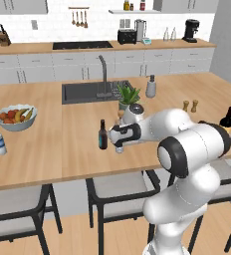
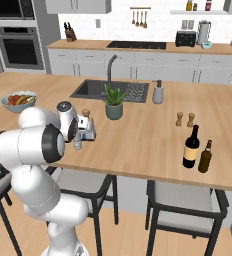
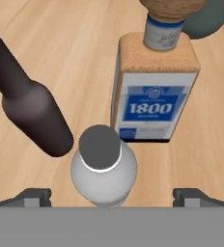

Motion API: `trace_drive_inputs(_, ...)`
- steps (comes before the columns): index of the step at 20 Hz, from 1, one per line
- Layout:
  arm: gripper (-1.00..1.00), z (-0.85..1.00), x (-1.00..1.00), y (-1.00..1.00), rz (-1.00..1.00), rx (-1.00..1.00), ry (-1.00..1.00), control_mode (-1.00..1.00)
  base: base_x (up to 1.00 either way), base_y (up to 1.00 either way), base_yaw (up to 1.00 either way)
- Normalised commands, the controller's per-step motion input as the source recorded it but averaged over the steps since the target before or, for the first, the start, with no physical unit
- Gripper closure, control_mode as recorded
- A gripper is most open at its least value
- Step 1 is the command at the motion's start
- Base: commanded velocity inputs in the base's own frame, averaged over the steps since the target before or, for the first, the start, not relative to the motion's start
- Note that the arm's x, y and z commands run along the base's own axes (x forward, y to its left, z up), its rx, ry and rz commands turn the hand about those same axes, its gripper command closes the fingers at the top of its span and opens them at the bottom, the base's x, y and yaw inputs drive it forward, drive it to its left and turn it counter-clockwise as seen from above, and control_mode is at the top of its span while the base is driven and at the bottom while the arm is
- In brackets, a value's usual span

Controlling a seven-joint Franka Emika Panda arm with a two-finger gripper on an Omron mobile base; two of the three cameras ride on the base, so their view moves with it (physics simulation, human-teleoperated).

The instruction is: Move the plastic bottles in the middle to the plastics group, and the glass bottles in the middle to the glass group.

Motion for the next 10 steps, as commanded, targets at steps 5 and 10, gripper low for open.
trace_drive_inputs(5,-1.00,-0.08,0.18,0.04,0.00,0.00,0.00,-1.00,0.00,0.00,0.00)
trace_drive_inputs(10,-1.00,-0.10,0.13,0.01,0.00,0.00,0.00,-1.00,0.00,0.00,0.00)
